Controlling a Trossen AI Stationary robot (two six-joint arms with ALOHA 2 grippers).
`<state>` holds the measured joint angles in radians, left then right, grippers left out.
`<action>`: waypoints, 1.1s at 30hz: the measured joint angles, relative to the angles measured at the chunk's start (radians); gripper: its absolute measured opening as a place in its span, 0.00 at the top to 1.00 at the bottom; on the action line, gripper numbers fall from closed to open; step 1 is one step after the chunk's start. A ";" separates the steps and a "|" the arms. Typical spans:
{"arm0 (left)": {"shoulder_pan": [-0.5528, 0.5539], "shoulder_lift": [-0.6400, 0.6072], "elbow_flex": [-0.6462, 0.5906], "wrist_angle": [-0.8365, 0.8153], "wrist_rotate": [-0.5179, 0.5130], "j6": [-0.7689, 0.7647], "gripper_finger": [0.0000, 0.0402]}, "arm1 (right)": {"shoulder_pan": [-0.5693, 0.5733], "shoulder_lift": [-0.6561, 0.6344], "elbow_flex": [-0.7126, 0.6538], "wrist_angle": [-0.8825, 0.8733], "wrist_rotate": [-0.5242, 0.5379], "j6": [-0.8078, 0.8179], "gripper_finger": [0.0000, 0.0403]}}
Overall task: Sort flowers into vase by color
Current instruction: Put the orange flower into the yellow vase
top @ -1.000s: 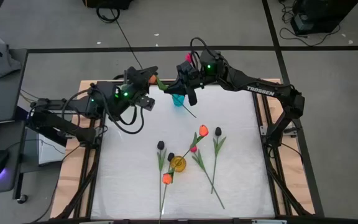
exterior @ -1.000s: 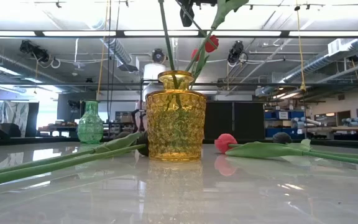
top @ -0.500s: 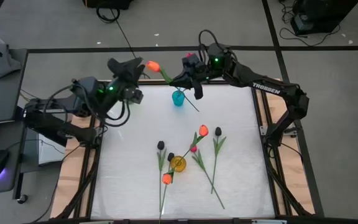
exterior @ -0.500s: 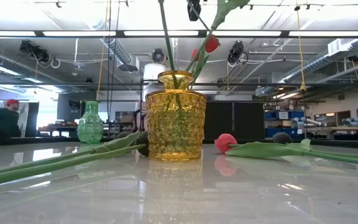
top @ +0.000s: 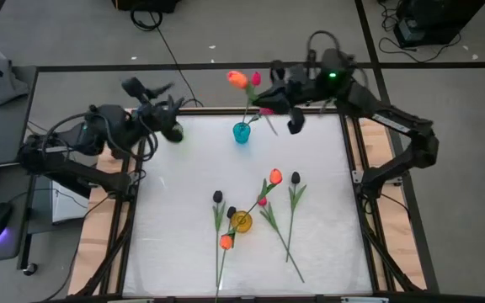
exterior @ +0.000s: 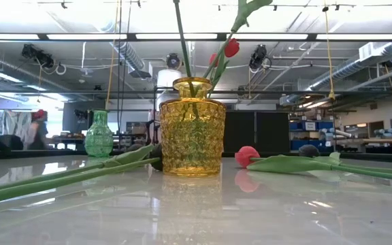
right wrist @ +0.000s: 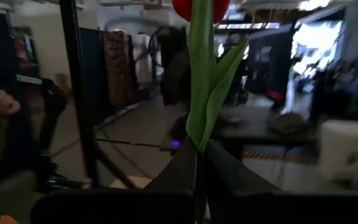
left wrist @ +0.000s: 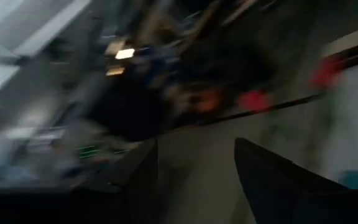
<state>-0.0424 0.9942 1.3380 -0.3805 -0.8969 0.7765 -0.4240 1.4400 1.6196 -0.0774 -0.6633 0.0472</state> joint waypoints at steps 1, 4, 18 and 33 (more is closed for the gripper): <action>0.001 -0.015 0.000 -0.072 0.067 -0.089 0.46 | 0.000 -0.021 0.000 -0.012 0.016 -0.027 0.95; 0.001 -0.049 0.000 -0.230 0.233 -0.327 0.46 | 0.005 -0.080 0.000 -0.055 0.072 -0.106 0.95; -0.041 -0.097 -0.119 -0.432 0.415 -0.741 0.46 | 0.140 -0.241 0.000 -0.367 0.331 -0.291 0.95; -0.125 -0.384 -0.688 0.034 0.411 -0.822 0.46 | 0.249 -0.487 -0.297 -0.186 0.593 -0.225 0.95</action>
<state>-0.1677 0.6098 0.6499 -0.3464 -0.4854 -0.0459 -0.1753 0.9525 1.3223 -0.2632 -0.0700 -0.1777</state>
